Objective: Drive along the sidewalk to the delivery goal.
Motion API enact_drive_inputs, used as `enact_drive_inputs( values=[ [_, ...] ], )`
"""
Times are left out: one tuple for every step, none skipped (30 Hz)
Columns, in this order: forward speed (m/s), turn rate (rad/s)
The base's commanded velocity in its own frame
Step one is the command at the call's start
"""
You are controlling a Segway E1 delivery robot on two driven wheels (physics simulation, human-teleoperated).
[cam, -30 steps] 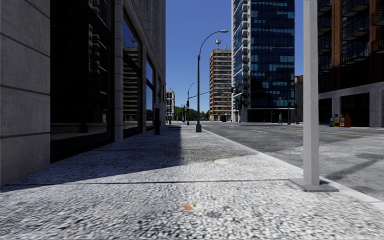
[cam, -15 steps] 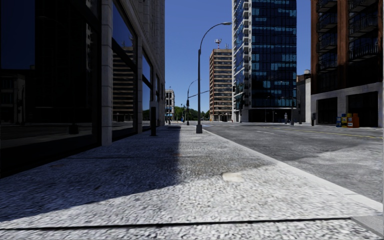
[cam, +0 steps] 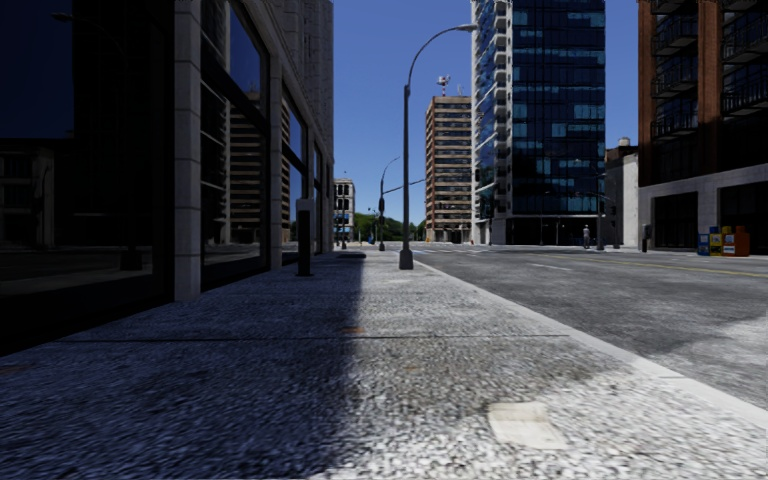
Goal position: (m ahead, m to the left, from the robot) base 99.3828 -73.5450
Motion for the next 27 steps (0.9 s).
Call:
enact_drive_inputs(
  values=[
    [2.00, 0.26],
    [2.00, 0.26],
    [2.00, 0.26],
    [2.00, 0.21],
    [2.00, 0.21],
    [2.00, 0.10],
    [2.00, 0.00],
    [2.00, 0.00],
    [2.00, 0.00],
    [2.00, 0.00],
    [2.00, 0.00],
    [2.00, 0.00],
    [2.00, 0.00],
    [2.00, 0.00],
    [2.00, 0.00],
    [2.00, 0.00],
    [2.00, 0.00],
    [2.00, 0.00],
    [2.00, 0.00],
    [2.00, 0.00],
    [2.00, 0.00],
    [2.00, 0.00],
    [2.00, 0.12],
    [2.00, 0.17],
    [2.00, 0.18],
    [2.00, 0.18],
    [2.00, 0.14]
  ],
)
